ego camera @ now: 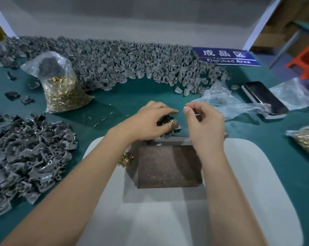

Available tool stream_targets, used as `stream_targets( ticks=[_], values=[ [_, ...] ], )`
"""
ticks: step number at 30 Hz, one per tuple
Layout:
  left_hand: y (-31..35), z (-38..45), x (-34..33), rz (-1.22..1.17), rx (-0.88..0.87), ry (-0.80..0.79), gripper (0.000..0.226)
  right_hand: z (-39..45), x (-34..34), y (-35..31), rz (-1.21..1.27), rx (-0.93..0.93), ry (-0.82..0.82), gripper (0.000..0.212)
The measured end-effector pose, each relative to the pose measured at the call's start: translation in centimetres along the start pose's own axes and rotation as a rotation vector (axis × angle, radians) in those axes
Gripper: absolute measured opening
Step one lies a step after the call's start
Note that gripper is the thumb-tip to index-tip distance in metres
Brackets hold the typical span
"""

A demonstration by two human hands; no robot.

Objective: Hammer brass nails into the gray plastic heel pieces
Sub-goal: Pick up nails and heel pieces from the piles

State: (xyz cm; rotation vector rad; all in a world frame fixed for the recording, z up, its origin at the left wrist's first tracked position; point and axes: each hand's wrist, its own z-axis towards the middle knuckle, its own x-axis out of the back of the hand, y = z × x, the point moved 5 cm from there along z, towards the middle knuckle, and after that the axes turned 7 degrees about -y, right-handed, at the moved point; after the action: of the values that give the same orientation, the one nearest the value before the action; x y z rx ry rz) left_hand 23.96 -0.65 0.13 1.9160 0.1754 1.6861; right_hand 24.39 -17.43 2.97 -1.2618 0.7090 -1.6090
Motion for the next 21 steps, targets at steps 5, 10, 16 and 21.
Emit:
stream_targets(
  ticks=[5, 10, 16, 21],
  values=[
    [0.2, 0.4, -0.4, 0.040, -0.046, -0.031, 0.068, 0.1, 0.1, 0.4, 0.007, -0.044, 0.022, 0.017],
    [0.5, 0.4, 0.3, 0.022, -0.028, -0.049, 0.059, 0.0, 0.2, 0.6, 0.029, -0.064, 0.032, 0.016],
    [0.8, 0.4, 1.2, 0.052, 0.033, -0.135, 0.041, 0.0, 0.0, 1.0, 0.041, -0.105, 0.006, 0.011],
    [1.3, 0.8, 1.4, 0.134, 0.088, -0.217, 0.050, 0.0, 0.1, 1.1, 0.050, -0.116, 0.001, 0.008]
  ],
)
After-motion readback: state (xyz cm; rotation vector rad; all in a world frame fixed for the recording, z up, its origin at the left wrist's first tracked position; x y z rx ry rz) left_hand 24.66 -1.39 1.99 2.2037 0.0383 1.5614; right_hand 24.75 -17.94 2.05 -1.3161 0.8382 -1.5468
